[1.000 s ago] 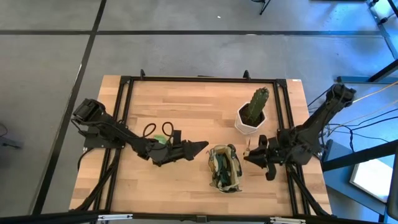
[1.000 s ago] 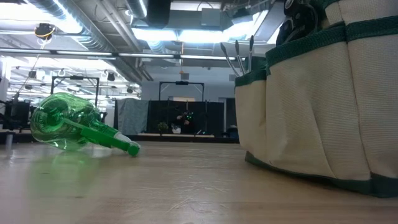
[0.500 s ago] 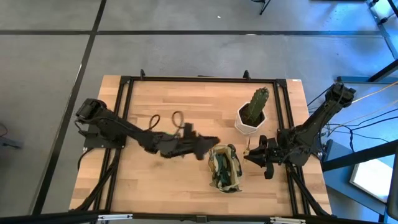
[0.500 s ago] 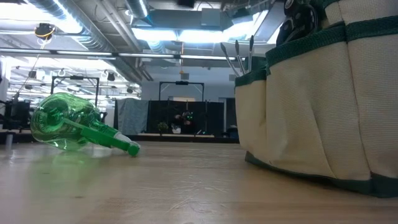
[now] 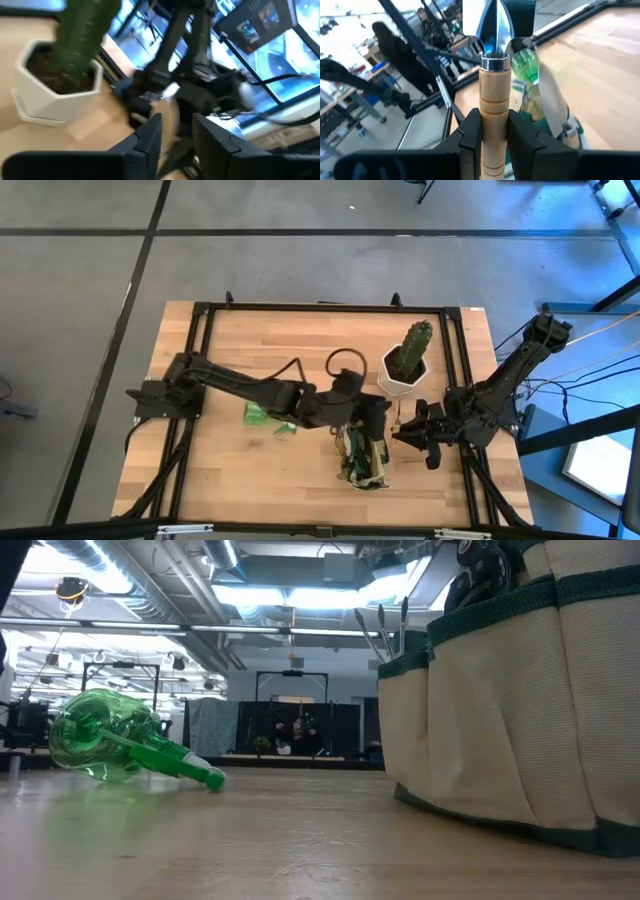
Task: Pick & Place Garden tools in Gardening bag
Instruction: Put the hand trowel into the side pocket of the white bag
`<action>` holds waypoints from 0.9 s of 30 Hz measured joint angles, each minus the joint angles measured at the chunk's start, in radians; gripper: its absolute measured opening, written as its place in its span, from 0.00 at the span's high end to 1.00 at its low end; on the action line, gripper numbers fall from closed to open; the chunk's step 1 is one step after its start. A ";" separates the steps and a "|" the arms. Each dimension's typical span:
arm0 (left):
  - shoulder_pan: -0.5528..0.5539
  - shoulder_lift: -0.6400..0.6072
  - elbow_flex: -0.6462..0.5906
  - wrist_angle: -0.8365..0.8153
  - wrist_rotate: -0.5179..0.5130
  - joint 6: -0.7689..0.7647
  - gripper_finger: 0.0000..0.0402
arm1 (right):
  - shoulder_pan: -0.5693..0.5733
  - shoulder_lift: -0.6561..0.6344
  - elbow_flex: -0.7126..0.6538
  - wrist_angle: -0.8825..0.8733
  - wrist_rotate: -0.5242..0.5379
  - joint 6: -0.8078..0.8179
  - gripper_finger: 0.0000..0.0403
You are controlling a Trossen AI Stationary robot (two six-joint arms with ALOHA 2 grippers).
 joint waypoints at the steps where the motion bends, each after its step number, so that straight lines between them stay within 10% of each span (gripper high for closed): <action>1: 0.004 0.018 0.058 -0.057 0.025 -0.024 0.76 | 0.000 0.000 0.000 -0.013 -0.010 0.005 0.84; 15: 0.100 0.063 0.256 -0.376 0.491 -0.262 0.80 | -0.001 0.000 0.000 -0.074 -0.087 -0.005 0.84; 27: 0.118 0.091 0.254 -0.367 0.602 -0.407 0.73 | -0.056 0.078 0.000 -0.099 -0.164 -0.019 0.84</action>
